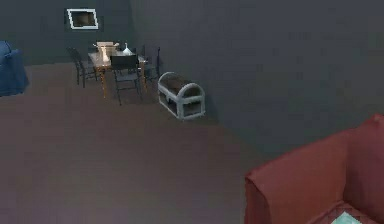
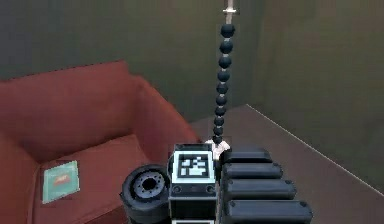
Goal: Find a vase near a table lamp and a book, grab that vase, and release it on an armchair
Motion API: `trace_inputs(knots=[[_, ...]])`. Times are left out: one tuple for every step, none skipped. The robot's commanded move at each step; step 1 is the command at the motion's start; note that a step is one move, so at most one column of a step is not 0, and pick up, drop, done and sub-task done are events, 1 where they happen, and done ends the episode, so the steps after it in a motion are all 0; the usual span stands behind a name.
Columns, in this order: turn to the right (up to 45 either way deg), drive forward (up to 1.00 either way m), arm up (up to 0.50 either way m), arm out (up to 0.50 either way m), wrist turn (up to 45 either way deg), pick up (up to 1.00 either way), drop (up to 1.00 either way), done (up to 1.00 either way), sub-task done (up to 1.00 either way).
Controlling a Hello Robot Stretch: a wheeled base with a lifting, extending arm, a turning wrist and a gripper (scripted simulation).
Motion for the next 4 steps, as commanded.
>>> trace_inputs(knots=[[-30.0, 0.00, 0.00, 0.00, 0.0, 0.00, 0.00, 0.00, 0.00], [0.0, 0.75, 0.00, 0.00, 0.0, 0.00, 0.00, 0.00, 0.00], [36.0, 0.00, 0.00, 0.00, 0.0, 0.00, 0.00, 0.00, 0.00], [0.0, 0.20, 0.00, 0.00, 0.0, 0.00, 0.00, 0.00, 0.00]])
